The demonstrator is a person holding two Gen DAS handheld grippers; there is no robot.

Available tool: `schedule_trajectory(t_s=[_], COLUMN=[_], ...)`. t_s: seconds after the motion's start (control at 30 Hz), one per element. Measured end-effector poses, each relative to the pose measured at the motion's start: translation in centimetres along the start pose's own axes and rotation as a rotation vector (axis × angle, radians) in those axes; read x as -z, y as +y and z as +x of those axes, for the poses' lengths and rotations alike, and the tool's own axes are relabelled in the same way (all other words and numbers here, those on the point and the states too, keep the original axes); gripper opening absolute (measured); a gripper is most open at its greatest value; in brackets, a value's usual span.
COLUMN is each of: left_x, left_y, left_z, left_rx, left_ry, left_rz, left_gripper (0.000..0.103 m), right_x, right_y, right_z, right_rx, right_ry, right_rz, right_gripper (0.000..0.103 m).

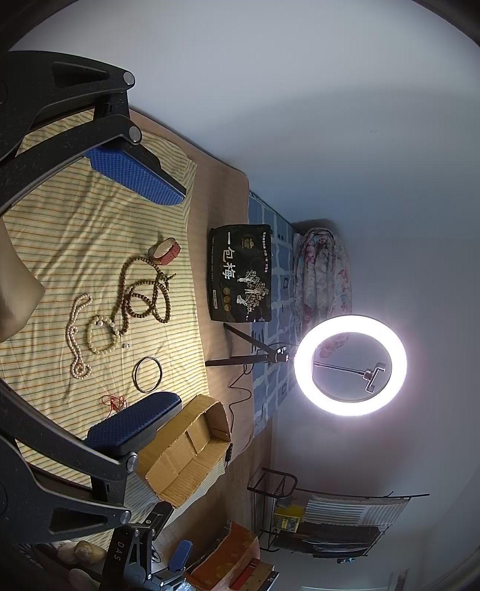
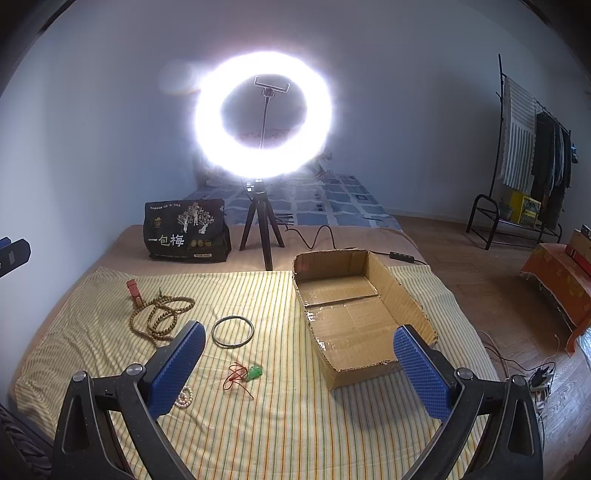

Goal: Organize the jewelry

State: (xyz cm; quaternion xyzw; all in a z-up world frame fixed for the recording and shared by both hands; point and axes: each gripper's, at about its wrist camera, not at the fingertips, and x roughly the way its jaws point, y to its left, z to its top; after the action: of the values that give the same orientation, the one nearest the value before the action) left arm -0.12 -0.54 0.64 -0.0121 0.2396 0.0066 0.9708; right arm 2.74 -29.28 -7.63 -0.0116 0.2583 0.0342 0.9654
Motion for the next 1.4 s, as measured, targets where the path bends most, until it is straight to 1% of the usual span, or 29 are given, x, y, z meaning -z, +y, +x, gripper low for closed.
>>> schedule_trajectory(t_s=[1.4], left_x=[0.17], left_y=[-0.04], left_z=[-0.14], left_rx=[-0.001], left_ry=[-0.002], left_rz=[-0.001], left_gripper=[0.103], right_x=[0.18], right_y=[0.3], right_z=[0.0], right_rx=[-0.005], right_ry=[0.011], right_rz=[-0.005], right_gripper=[0.103])
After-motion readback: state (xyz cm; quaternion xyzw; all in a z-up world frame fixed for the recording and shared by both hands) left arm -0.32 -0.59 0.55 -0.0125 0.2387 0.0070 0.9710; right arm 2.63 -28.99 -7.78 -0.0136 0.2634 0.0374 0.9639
